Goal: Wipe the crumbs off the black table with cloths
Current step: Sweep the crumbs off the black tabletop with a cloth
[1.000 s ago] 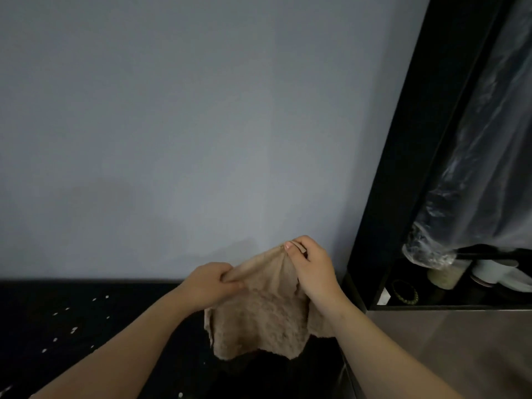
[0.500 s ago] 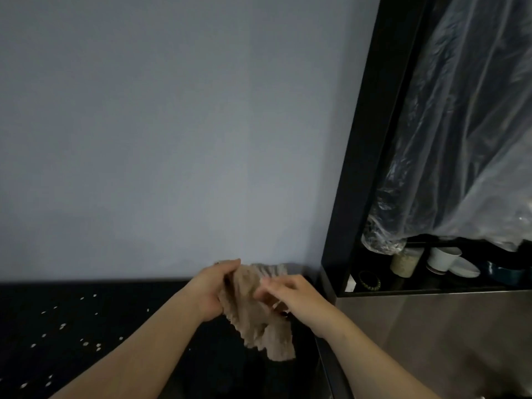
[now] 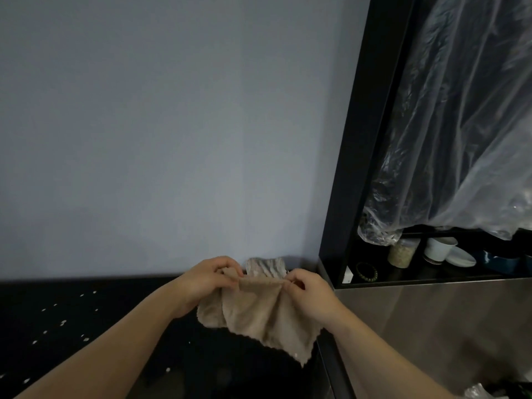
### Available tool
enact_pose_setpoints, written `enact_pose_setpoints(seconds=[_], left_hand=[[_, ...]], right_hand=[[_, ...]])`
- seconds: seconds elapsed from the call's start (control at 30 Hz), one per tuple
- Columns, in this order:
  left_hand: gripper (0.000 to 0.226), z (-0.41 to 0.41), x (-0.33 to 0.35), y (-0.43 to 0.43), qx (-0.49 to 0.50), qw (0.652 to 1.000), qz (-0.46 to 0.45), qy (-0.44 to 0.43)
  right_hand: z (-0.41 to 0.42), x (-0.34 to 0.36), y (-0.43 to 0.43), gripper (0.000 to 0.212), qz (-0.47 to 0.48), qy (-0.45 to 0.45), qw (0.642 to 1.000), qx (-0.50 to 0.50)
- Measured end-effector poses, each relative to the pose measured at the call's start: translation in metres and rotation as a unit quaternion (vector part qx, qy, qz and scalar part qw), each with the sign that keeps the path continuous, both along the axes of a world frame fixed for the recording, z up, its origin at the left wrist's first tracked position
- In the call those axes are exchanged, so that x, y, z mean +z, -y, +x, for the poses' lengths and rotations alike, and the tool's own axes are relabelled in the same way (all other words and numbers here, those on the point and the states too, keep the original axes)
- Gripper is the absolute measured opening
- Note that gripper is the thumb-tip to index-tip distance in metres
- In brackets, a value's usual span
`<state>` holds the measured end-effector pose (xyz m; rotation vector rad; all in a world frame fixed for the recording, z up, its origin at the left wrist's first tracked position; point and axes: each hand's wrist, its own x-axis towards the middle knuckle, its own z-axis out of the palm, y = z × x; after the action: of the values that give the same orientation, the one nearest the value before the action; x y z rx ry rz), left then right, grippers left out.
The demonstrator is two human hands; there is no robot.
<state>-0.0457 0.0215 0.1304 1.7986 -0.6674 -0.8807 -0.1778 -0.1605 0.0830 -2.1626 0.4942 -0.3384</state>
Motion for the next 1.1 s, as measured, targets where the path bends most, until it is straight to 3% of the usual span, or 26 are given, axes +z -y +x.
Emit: enact_pose_setpoints(seconds=[0.1,0.23,0.33,0.4,0.5,0.57,0.63,0.73,0.83,0.97,1.03,1.1], left_hand=[[0.022,-0.002,-0.007,0.0,-0.026,0.999,0.024,-0.026],[0.023,-0.006,-0.02,0.012,-0.053,0.98,0.086,0.173],[0.014,0.0,-0.023,0.016,-0.094,0.928,0.135,0.334],[0.017,0.003,-0.027,0.018,-0.089,0.915,0.151,0.364],[0.018,-0.002,-0.038,0.028,0.013,0.957,0.112,0.269],[0.02,-0.011,-0.039,0.037,0.12,0.991,0.037,0.048],[0.025,-0.019,-0.035,0.042,0.17,0.967,-0.036,-0.188],[0.029,-0.022,-0.035,0.042,0.197,0.911,-0.098,-0.348],[0.029,-0.021,-0.038,0.042,0.187,0.901,-0.12,-0.373],[0.022,-0.017,-0.045,0.046,0.146,0.915,-0.129,-0.353],[0.019,-0.016,-0.05,0.047,0.135,0.943,-0.089,-0.289],[0.022,-0.011,-0.064,0.046,0.113,0.988,0.022,-0.099]], right_hand=[[0.003,0.006,-0.005,0.02,0.036,0.02,0.999,0.031],[0.008,0.012,-0.008,0.015,-0.033,0.038,0.997,0.054],[0.008,0.015,-0.003,0.014,-0.079,0.027,0.996,0.04],[0.006,0.015,-0.001,0.017,-0.095,0.009,0.995,0.017],[0.006,0.012,-0.006,0.023,-0.075,-0.001,0.997,-0.024],[0.007,0.01,-0.016,0.026,-0.012,-0.006,1.0,-0.024],[0.007,0.005,-0.026,0.023,0.068,0.007,0.998,-0.002],[0.004,-0.003,-0.035,0.012,0.159,0.036,0.986,0.026],[0.003,-0.017,-0.036,0.013,0.202,0.046,0.978,0.026],[0.01,-0.036,-0.021,0.016,0.209,0.082,0.965,-0.136],[0.009,-0.036,-0.009,0.014,0.182,0.082,0.962,-0.186],[0.002,-0.029,0.0,0.012,0.109,0.08,0.969,-0.208]])
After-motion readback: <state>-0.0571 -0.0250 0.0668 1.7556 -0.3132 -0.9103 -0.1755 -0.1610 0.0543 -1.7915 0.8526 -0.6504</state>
